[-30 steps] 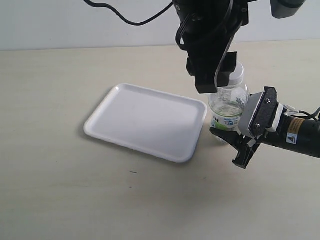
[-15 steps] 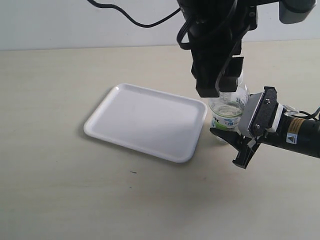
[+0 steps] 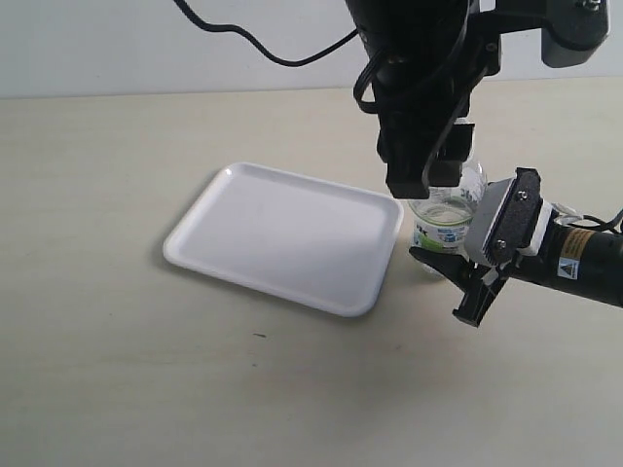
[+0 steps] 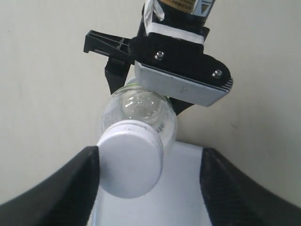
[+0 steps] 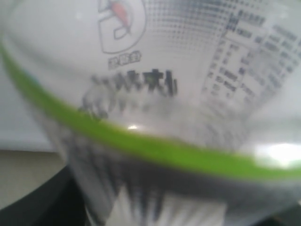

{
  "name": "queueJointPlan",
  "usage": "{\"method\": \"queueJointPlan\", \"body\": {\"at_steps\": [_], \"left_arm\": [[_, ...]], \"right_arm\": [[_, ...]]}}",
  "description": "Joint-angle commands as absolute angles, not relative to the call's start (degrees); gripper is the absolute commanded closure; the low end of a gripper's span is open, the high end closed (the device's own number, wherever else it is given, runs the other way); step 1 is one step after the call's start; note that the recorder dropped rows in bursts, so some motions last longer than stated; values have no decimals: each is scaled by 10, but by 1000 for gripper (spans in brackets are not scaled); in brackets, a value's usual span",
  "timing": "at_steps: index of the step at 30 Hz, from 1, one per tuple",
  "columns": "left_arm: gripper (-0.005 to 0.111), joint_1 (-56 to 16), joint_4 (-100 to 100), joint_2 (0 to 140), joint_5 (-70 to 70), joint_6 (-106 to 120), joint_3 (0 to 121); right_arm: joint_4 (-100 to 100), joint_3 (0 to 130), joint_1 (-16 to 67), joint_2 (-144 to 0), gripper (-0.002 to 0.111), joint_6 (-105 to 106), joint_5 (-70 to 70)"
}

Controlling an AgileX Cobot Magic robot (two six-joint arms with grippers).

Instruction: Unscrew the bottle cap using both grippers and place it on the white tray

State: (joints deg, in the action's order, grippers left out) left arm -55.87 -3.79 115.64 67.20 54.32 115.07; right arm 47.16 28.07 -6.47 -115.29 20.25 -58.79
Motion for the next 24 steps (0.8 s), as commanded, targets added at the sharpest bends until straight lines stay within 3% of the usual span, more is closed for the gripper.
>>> {"method": "queueJointPlan", "body": {"at_steps": [1,4,7,17,18,21,24], "left_arm": [[46,-560,-27,1165,654,539,1152],[44,-560,-27,1163,650,539,1152],[31,-560,-3,1163,642,517,1152],[30,-560,0,1166,666,518,1152],[32,-560,0,1166,669,518,1152],[52,-560,0,1166,666,518,1152],[60,-560,0,1166,659,518,1152]], "right_arm": [[471,279,-67,-1158,108,214,-531],[471,279,-67,-1158,108,214,-531],[472,279,-67,-1158,108,212,-533],[473,279,-67,-1158,108,209,-533],[473,279,-67,-1158,108,209,-535],[472,279,-67,-1158,108,209,-535],[472,279,-67,-1158,108,209,-535]]}}
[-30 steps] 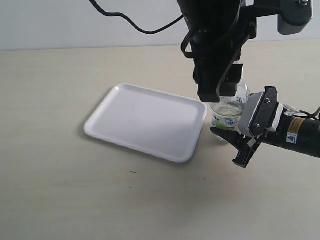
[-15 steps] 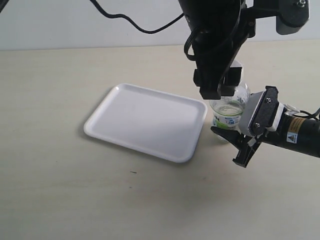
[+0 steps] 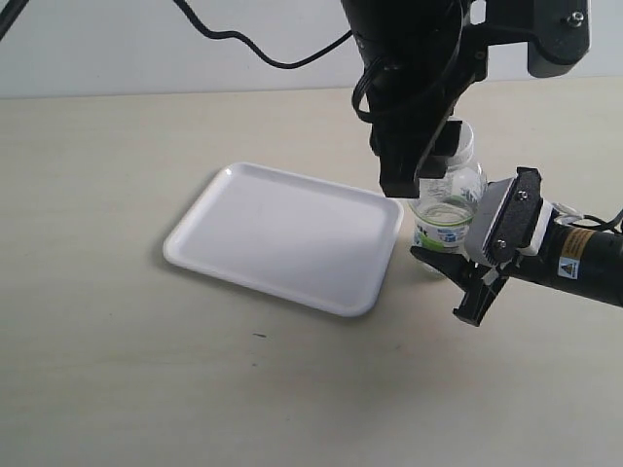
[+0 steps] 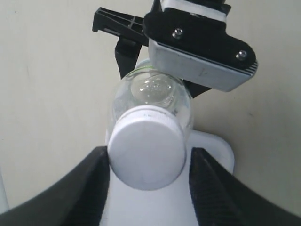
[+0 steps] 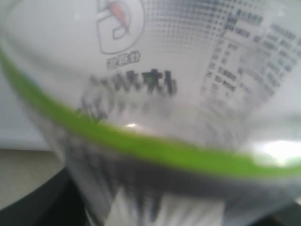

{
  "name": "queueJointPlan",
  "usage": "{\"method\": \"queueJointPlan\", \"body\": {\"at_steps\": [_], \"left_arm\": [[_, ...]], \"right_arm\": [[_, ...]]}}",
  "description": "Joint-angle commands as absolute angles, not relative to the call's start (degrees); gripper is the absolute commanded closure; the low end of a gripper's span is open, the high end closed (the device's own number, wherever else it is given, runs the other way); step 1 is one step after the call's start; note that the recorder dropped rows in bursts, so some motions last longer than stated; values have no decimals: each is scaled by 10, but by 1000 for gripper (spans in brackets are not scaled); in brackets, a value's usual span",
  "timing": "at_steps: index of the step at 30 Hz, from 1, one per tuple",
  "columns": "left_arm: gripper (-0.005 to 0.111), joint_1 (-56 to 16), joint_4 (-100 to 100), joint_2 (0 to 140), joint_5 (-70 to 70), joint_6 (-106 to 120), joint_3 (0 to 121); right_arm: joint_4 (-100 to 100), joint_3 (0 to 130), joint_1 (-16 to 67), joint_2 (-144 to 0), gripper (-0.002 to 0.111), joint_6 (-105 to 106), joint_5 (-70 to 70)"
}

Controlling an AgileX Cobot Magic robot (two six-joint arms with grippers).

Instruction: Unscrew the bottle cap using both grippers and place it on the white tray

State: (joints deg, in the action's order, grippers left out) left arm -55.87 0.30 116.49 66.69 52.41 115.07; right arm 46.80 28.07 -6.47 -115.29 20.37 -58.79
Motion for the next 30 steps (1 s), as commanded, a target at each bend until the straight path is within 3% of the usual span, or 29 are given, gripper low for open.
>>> {"method": "queueJointPlan", "body": {"at_steps": [1,10,17,30], "left_arm": [[60,-560,0,1166,656,518,1152],[60,-560,-8,1166,639,518,1152],[40,-560,-16,1167,636,518,1152],[42,-560,-16,1168,636,514,1152]], "right_arm": [[472,279,-67,-1158,108,209,-535],[473,279,-67,-1158,108,207,-536],[474,279,-67,-1158,108,203,-536],[474,279,-67,-1158,108,198,-536]]}}
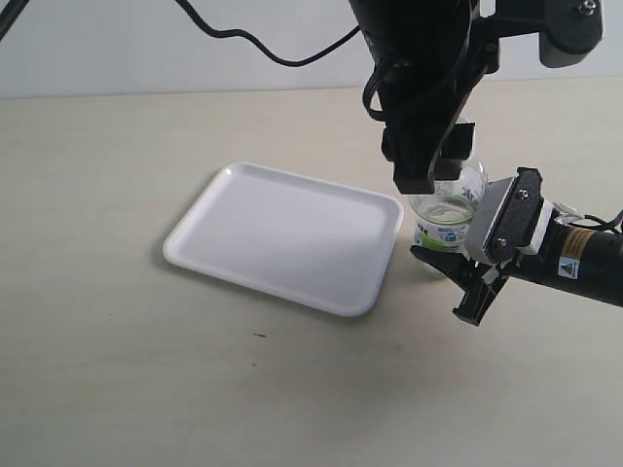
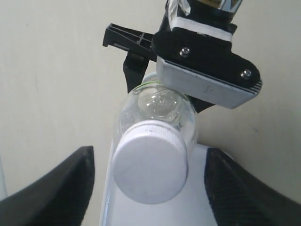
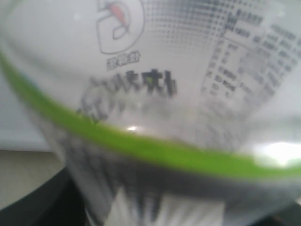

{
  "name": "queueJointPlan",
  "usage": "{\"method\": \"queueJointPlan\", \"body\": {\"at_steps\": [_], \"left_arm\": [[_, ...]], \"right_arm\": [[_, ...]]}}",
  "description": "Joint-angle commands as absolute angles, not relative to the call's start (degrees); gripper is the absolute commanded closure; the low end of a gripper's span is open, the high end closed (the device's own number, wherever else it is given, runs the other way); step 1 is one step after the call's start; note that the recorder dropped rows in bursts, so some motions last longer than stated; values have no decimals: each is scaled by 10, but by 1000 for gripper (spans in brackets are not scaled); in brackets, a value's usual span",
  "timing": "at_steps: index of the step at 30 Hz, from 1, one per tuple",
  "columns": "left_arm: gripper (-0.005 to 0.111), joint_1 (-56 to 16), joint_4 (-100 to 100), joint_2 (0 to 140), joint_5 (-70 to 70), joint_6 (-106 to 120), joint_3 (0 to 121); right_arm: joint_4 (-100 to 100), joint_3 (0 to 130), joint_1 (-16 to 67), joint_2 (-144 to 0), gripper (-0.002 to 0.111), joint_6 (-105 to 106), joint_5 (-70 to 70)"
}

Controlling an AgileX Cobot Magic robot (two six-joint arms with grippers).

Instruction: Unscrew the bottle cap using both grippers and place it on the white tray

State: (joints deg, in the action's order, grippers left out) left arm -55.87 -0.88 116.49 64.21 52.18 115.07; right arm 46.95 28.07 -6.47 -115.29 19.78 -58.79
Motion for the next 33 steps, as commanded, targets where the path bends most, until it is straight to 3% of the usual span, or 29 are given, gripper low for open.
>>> {"method": "queueJointPlan", "body": {"at_steps": [1,10,22,33], "left_arm": [[42,-560,-16,1168,636,514,1152],[46,-560,-16,1167,635,503,1152],[107,-560,-16,1178,635,489,1152],[107,-560,-16,1178,631,274,1152]], "right_arm": [[474,279,-67,-1158,108,198,-536],[474,279,-67,-1158,108,198,-537],[474,279,-67,-1158,108,194,-540],[474,279,-67,-1158,108,188,-541]]}}
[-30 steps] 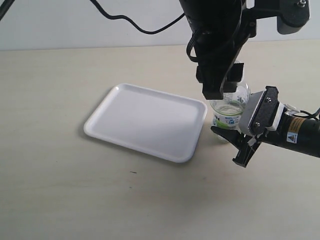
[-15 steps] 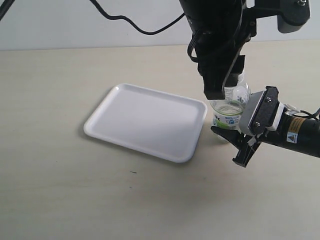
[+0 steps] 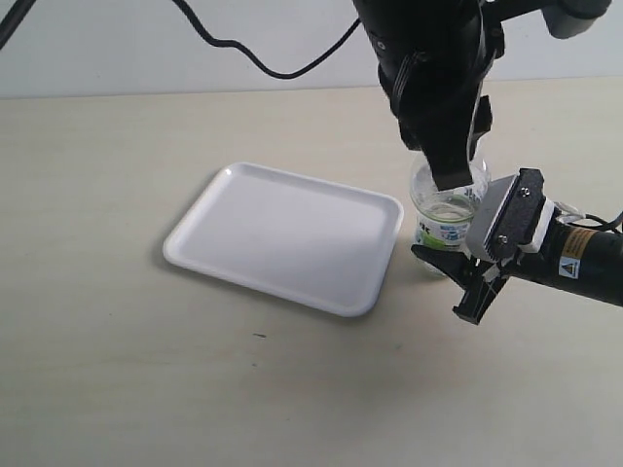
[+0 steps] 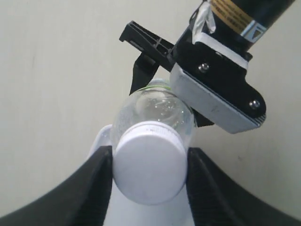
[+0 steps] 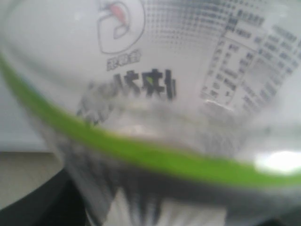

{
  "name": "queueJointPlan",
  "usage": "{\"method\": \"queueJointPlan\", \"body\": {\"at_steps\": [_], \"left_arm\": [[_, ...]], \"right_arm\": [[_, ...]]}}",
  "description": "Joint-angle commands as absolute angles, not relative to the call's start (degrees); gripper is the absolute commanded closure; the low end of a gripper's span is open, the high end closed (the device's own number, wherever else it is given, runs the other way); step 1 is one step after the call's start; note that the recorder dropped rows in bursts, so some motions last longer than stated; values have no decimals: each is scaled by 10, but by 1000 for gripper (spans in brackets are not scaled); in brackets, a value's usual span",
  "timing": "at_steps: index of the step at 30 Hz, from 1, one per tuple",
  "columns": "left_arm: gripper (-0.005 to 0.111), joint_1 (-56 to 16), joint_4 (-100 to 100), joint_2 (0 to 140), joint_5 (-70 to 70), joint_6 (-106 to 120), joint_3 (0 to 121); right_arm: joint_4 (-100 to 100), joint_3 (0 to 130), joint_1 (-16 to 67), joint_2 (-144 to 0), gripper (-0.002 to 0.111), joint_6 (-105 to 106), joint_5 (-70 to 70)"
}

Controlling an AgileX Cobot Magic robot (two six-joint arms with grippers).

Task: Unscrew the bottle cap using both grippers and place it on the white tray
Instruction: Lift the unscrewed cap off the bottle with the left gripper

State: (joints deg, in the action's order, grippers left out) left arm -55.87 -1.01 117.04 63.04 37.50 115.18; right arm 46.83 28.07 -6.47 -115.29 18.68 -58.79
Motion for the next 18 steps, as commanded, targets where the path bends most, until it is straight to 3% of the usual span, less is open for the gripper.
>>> {"method": "queueJointPlan", "body": {"at_steps": [1,9,18], "left_arm": [[107,-560,-15,1178,631,251,1152],[107,-560,-4,1178,631,61,1152],[107,-560,-3,1174,625,43,1152]], "right_arm": [[474,279,-67,-1158,108,188,-542],[474,279,-67,-1158,108,176,-543],[474,279,-67,-1158,108,173,-543]]}}
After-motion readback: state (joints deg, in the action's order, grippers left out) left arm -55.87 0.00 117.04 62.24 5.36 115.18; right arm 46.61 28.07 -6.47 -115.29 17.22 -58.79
